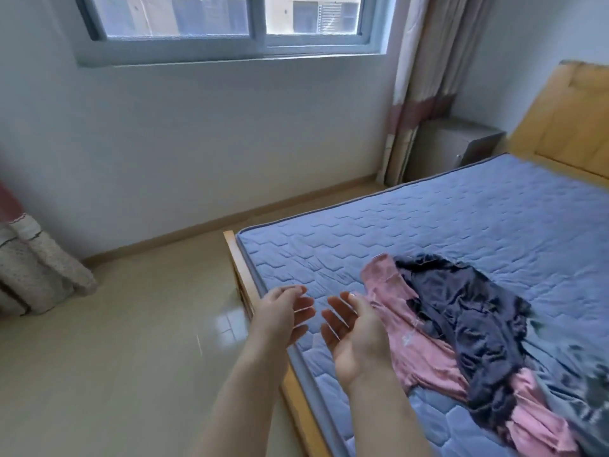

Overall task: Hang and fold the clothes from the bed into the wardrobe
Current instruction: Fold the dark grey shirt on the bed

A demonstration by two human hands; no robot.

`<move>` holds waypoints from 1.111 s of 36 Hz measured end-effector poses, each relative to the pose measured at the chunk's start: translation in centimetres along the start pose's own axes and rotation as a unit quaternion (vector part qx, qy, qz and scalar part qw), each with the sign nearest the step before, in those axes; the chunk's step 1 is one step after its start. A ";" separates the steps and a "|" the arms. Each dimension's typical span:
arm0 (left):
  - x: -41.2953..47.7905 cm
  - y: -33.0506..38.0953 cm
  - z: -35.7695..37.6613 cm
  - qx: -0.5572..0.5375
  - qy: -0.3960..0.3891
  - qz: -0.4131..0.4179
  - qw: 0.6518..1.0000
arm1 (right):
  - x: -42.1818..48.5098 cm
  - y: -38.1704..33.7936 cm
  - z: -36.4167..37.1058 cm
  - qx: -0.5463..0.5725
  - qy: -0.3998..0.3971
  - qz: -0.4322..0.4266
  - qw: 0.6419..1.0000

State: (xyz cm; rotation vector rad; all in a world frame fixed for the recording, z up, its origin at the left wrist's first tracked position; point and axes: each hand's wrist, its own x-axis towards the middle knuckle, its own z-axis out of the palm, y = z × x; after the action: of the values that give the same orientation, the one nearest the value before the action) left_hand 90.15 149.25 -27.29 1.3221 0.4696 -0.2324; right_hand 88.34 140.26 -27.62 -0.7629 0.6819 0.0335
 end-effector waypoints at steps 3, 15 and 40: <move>2.9 1.2 2.3 0.036 -0.039 -0.006 0.999 | 2.3 -1.7 0.5 0.031 0.027 -0.015 0.999; 6.5 -0.8 16.6 0.141 -0.196 -0.036 0.970 | 7.8 -9.2 -8.1 0.149 0.167 -0.078 0.971; 12.9 -16.7 34.6 0.371 -0.319 -0.147 0.860 | 15.8 -13.4 -28.1 0.227 0.372 -0.027 0.900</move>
State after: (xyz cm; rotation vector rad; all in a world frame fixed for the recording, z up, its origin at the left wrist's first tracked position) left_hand 101.33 113.14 -41.83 1.7986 -0.0164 -1.1624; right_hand 88.70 108.95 -43.03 -0.3175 1.3378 -0.4784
